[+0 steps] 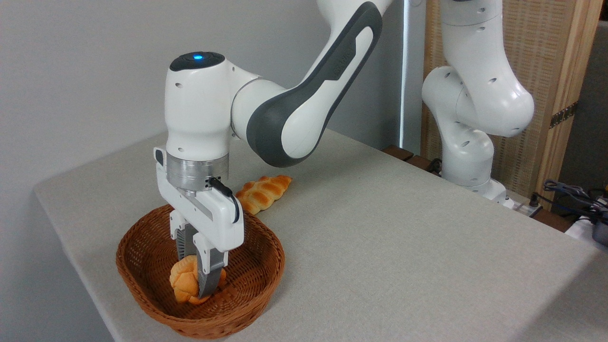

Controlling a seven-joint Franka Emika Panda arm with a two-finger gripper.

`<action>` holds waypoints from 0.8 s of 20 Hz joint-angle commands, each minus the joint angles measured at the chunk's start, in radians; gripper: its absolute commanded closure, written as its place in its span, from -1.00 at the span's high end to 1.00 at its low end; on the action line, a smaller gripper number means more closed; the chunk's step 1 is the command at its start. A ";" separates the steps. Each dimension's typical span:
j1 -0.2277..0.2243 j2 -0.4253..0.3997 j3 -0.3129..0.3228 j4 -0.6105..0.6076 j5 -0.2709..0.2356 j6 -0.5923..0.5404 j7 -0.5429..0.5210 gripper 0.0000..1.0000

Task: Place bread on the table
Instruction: 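Close the gripper on the round bread roll inside the basket, then lift the bread roll out of the basket and carry it beside the pastry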

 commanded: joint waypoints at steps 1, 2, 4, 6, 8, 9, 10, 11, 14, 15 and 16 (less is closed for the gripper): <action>0.001 -0.021 0.000 0.003 0.017 0.015 -0.007 -0.10; 0.003 -0.039 0.000 0.003 0.017 0.009 -0.008 -0.10; 0.003 -0.081 0.000 0.002 0.004 -0.024 -0.013 -0.10; 0.003 -0.130 0.001 0.001 0.003 -0.103 -0.011 -0.10; 0.003 -0.185 0.001 0.000 0.001 -0.187 -0.011 -0.10; 0.003 -0.209 0.003 -0.002 0.001 -0.241 -0.011 -0.10; 0.003 -0.231 0.003 -0.002 0.001 -0.304 -0.010 -0.10; 0.003 -0.251 0.003 -0.003 0.001 -0.371 -0.005 -0.10; 0.003 -0.302 0.004 -0.012 0.001 -0.511 -0.004 -0.09; 0.003 -0.318 0.004 -0.027 0.001 -0.543 -0.004 -0.09; 0.003 -0.337 0.004 -0.053 0.001 -0.563 -0.002 -0.08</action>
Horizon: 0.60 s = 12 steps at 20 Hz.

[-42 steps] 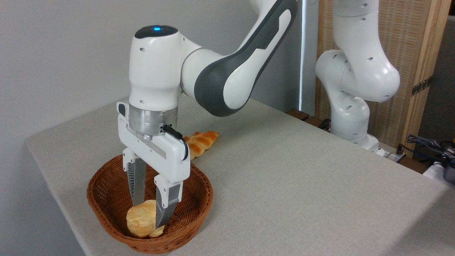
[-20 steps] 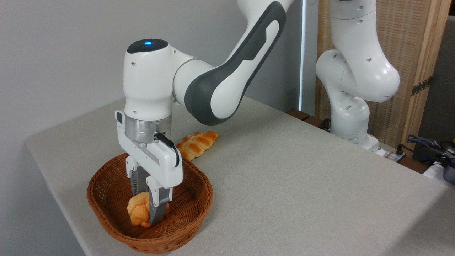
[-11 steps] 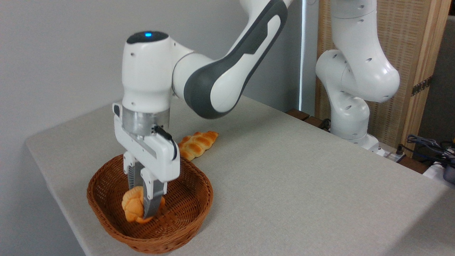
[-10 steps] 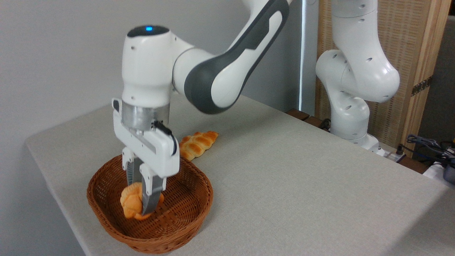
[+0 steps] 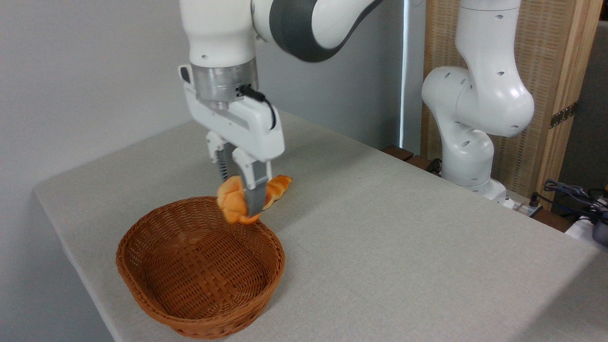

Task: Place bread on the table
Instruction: 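Lift the bread roll out of the basket and carry it beside the pastry, then lower the bread roll onto the table and open the gripper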

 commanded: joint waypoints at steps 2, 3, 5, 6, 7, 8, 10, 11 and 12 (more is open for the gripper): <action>-0.006 -0.100 0.004 -0.128 0.001 -0.077 -0.002 -0.07; -0.018 -0.124 0.006 -0.167 0.001 -0.077 -0.002 -0.03; -0.035 -0.148 0.007 -0.234 0.001 -0.077 0.000 -0.01; -0.042 -0.146 0.004 -0.249 0.003 -0.077 0.000 0.03; -0.059 -0.143 0.006 -0.255 0.003 -0.075 -0.002 0.22; -0.068 -0.137 0.004 -0.261 0.003 -0.071 -0.002 0.45; -0.079 -0.119 0.004 -0.264 0.003 -0.068 -0.002 0.72; -0.081 -0.105 0.003 -0.264 0.003 -0.064 -0.002 0.80; -0.090 -0.094 0.001 -0.264 0.003 -0.058 -0.003 0.88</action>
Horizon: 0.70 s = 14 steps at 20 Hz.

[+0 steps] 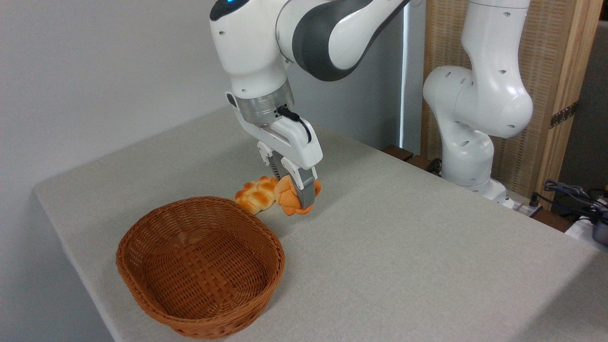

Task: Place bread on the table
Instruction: 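Lower the bread roll onto the table and open the gripper, then raise the open gripper away from the bread roll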

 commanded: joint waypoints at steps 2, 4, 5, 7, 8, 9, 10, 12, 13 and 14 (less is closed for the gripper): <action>-0.032 0.037 0.004 -0.008 0.004 0.019 -0.002 1.00; -0.038 0.060 -0.002 -0.006 0.004 0.020 -0.002 1.00; -0.044 0.063 -0.005 -0.006 0.006 0.020 -0.002 1.00; -0.045 0.069 -0.007 -0.006 0.007 0.027 -0.002 1.00; -0.045 0.071 -0.007 -0.006 0.007 0.034 -0.003 1.00; -0.045 0.071 -0.007 -0.006 0.006 0.052 -0.005 1.00; -0.045 0.071 -0.007 -0.006 0.006 0.060 -0.005 1.00; -0.045 0.069 -0.007 -0.005 0.006 0.060 -0.006 1.00; -0.045 0.068 -0.008 0.000 0.004 0.060 -0.011 1.00; -0.045 0.066 -0.008 0.011 0.003 0.060 -0.014 1.00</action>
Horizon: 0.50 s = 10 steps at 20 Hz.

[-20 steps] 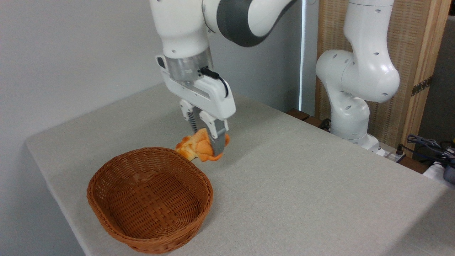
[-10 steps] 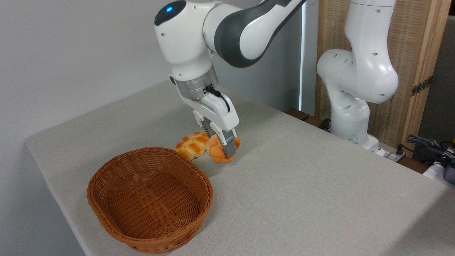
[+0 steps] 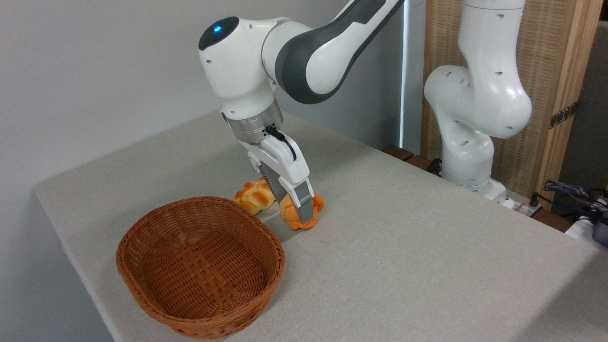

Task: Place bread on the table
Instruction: 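Raise the open gripper away from the bread roll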

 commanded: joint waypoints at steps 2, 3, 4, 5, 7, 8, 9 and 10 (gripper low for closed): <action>-0.003 -0.011 0.005 0.061 0.000 0.008 -0.016 1.00; -0.003 -0.014 0.008 0.087 -0.003 0.008 -0.016 1.00; -0.003 -0.017 0.009 0.113 -0.008 0.008 -0.017 1.00; -0.003 -0.022 0.014 0.141 -0.009 0.008 -0.020 1.00; 0.000 -0.022 0.017 0.202 -0.008 0.008 -0.052 1.00; 0.003 -0.020 0.018 0.224 -0.005 0.009 -0.054 1.00; 0.006 -0.020 0.018 0.244 0.000 0.014 -0.054 1.00; 0.009 -0.016 0.021 0.264 0.001 0.018 -0.054 1.00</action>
